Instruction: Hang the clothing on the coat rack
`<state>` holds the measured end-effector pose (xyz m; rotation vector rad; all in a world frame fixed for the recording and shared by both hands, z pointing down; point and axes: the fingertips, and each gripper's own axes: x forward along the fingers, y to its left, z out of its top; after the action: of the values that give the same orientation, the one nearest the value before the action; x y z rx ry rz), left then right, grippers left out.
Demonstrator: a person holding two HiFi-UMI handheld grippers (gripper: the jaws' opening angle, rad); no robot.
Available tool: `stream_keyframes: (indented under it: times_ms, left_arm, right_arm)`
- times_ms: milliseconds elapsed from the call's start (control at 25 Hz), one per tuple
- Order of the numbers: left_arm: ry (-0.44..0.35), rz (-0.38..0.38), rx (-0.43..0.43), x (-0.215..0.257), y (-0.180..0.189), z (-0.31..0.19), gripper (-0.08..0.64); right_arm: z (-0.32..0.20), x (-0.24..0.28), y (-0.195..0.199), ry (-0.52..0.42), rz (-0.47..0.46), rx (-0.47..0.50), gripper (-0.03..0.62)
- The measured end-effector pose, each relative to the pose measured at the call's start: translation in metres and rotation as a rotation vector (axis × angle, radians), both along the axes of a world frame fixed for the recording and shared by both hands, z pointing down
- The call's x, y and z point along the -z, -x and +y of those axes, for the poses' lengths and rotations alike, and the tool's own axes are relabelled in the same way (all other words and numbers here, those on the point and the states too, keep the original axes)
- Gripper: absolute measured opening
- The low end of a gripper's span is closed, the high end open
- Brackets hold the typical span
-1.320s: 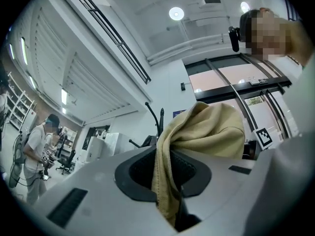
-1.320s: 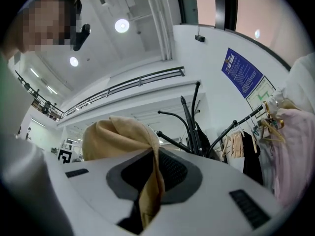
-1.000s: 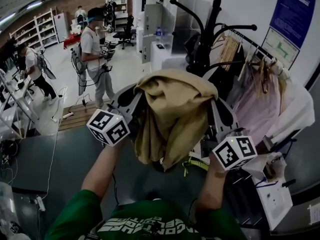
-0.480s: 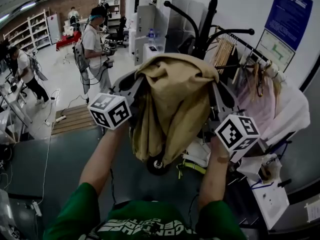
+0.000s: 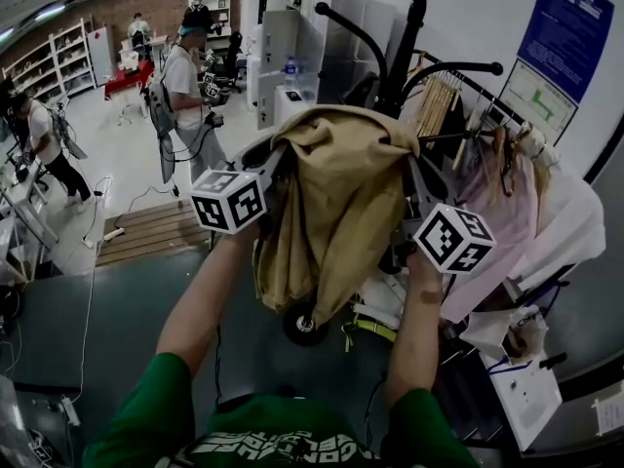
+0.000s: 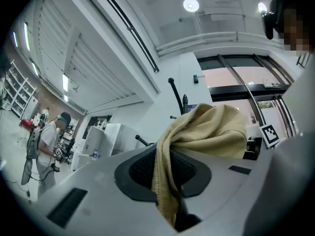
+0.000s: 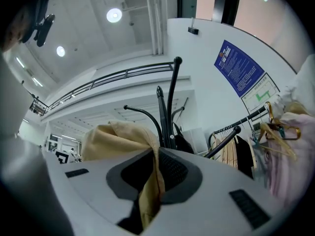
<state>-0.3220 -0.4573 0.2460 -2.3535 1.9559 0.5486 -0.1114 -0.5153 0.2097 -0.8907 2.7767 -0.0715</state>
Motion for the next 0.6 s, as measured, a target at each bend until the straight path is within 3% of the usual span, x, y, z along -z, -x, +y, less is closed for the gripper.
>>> stream_keyframes:
  times_ms: [600]
  left_arm:
    - [0.067, 0.065, -0.09, -0.051, -0.011, -0.027, 0.048]
  right_arm:
    - [-0.012, -0.045, 0.012, 0.085, -0.008, 0.09, 0.041]
